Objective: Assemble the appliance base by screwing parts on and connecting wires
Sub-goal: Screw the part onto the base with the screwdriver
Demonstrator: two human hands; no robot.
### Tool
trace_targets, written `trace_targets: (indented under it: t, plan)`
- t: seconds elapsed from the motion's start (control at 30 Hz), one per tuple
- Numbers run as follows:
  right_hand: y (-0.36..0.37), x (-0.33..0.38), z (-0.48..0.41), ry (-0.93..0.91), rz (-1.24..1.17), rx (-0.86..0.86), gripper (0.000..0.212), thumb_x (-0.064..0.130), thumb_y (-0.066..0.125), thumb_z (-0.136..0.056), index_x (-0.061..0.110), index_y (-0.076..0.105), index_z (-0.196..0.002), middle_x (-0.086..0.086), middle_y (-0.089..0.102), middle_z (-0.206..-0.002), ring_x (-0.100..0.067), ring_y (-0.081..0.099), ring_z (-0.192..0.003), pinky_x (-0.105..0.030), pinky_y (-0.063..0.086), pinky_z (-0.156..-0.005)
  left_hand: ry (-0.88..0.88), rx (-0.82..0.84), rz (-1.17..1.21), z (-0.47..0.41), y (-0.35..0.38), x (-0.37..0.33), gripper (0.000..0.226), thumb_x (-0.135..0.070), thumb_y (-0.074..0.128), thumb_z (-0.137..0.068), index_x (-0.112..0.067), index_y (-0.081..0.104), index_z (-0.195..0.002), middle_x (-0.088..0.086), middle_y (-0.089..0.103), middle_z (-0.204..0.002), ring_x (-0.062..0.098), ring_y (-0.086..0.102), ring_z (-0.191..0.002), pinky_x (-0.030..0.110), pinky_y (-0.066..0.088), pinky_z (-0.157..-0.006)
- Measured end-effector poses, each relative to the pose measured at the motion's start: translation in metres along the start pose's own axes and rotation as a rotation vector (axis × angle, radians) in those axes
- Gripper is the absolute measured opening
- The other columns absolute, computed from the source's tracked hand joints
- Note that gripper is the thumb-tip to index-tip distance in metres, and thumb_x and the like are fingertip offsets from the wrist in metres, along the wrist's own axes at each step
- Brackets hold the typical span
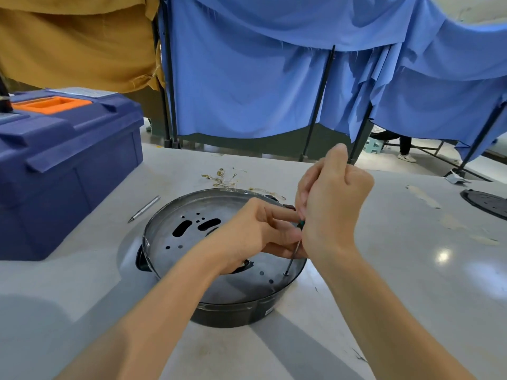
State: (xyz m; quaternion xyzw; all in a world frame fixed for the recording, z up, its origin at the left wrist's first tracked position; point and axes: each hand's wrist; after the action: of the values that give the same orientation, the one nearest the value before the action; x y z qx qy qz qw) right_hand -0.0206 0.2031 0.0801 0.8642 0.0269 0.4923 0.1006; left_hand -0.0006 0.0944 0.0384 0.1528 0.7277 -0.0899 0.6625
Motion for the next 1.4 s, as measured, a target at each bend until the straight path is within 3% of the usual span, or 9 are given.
trace_targets:
  t: [0.17, 0.27, 0.6, 0.8, 0.87, 0.97, 1.17, 1.27, 1.4]
  plan:
    - [-0.008, 0.02, -0.032, 0.446, -0.109, 0.697, 0.065, 0.04, 0.049, -0.097, 0.007, 0.051, -0.041, -0.011, 0.046, -0.04, -0.023, 0.039, -0.034, -0.023, 0.037, -0.04, -0.02, 0.01, 0.037, 0.006, -0.005, -0.001, 0.021, 0.005, 0.05, -0.096, 0.002, 0.069, -0.104, 0.024, 0.073, -0.093, 0.032, 0.073, -0.092, 0.029, 0.058, -0.079]
    - [-0.011, 0.016, -0.041, 0.51, -0.259, 0.839, 0.067, 0.03, 0.046, -0.099, 0.012, 0.04, -0.035, -0.003, 0.031, -0.03, -0.015, 0.024, -0.023, -0.017, 0.02, -0.031, -0.028, 0.039, 0.028, 0.005, -0.004, -0.001, 0.022, 0.001, 0.05, -0.098, -0.005, 0.07, -0.105, 0.021, 0.074, -0.094, 0.031, 0.072, -0.095, 0.031, 0.057, -0.083]
    - [0.003, -0.002, -0.007, -0.008, -0.022, -0.069, 0.063, 0.021, 0.034, -0.103, 0.007, 0.038, -0.042, -0.004, 0.034, -0.035, -0.018, 0.029, -0.029, -0.02, 0.026, -0.038, -0.01, 0.01, -0.016, -0.002, 0.006, 0.0, 0.019, -0.001, 0.059, -0.093, -0.009, 0.074, -0.101, 0.009, 0.076, -0.087, 0.022, 0.074, -0.081, 0.025, 0.058, -0.072]
    - [-0.015, 0.011, -0.039, 0.473, -0.259, 0.759, 0.065, 0.041, 0.049, -0.097, 0.008, 0.046, -0.04, -0.007, 0.04, -0.036, -0.019, 0.034, -0.029, -0.022, 0.031, -0.036, -0.026, 0.043, 0.033, 0.004, -0.001, -0.003, 0.021, -0.003, 0.049, -0.099, 0.002, 0.068, -0.106, 0.027, 0.072, -0.097, 0.036, 0.071, -0.096, 0.037, 0.057, -0.088]
    - [-0.016, 0.008, -0.044, 0.516, -0.342, 0.861, 0.068, 0.038, 0.046, -0.097, 0.01, 0.042, -0.036, -0.003, 0.034, -0.031, -0.015, 0.028, -0.024, -0.018, 0.024, -0.03, -0.031, 0.057, 0.022, 0.003, -0.001, -0.002, 0.021, -0.006, 0.048, -0.1, 0.002, 0.066, -0.108, 0.026, 0.072, -0.097, 0.035, 0.071, -0.097, 0.037, 0.056, -0.09]
    - [-0.008, 0.002, -0.037, 0.446, -0.355, 0.711, 0.068, 0.026, 0.043, -0.102, 0.012, 0.039, -0.036, 0.0, 0.027, -0.028, -0.011, 0.018, -0.022, -0.012, 0.015, -0.032, -0.04, 0.045, 0.026, 0.003, -0.004, 0.001, 0.024, -0.007, 0.048, -0.1, 0.001, 0.066, -0.115, 0.023, 0.073, -0.1, 0.032, 0.071, -0.099, 0.035, 0.056, -0.089]
    - [0.008, -0.001, -0.011, 0.011, 0.035, -0.105, 0.071, 0.027, 0.032, -0.106, 0.017, 0.039, -0.036, -0.003, 0.036, -0.035, -0.02, 0.033, -0.031, -0.025, 0.029, -0.041, -0.044, -0.028, -0.075, 0.0, 0.002, 0.003, 0.025, -0.011, 0.053, -0.098, -0.015, 0.077, -0.093, 0.008, 0.077, -0.088, 0.017, 0.074, -0.085, 0.031, 0.058, -0.086]
    - [0.009, -0.001, 0.003, -0.079, 0.108, -0.152, 0.074, 0.032, 0.031, -0.106, 0.017, 0.046, -0.035, 0.001, 0.043, -0.035, -0.018, 0.041, -0.033, -0.027, 0.035, -0.045, -0.038, -0.038, -0.087, 0.005, 0.0, 0.001, 0.019, -0.012, 0.058, -0.095, -0.012, 0.076, -0.1, 0.014, 0.075, -0.095, 0.021, 0.073, -0.089, 0.032, 0.059, -0.085]
    - [-0.005, 0.012, -0.009, 0.132, -0.086, -0.039, 0.071, 0.029, 0.04, -0.104, 0.017, 0.045, -0.034, -0.002, 0.04, -0.036, -0.016, 0.032, -0.029, -0.022, 0.027, -0.037, -0.061, -0.062, -0.236, 0.014, -0.005, 0.0, 0.017, -0.013, 0.061, -0.094, -0.015, 0.075, -0.103, 0.004, 0.077, -0.093, 0.017, 0.073, -0.092, 0.033, 0.056, -0.091]
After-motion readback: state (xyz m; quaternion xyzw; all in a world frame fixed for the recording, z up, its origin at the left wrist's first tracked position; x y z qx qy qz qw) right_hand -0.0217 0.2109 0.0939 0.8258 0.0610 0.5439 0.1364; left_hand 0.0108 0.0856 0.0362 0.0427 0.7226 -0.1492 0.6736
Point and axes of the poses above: each hand's wrist, its own z-axis away from the middle knuckle, its own y-axis out of the palm, x = y × z
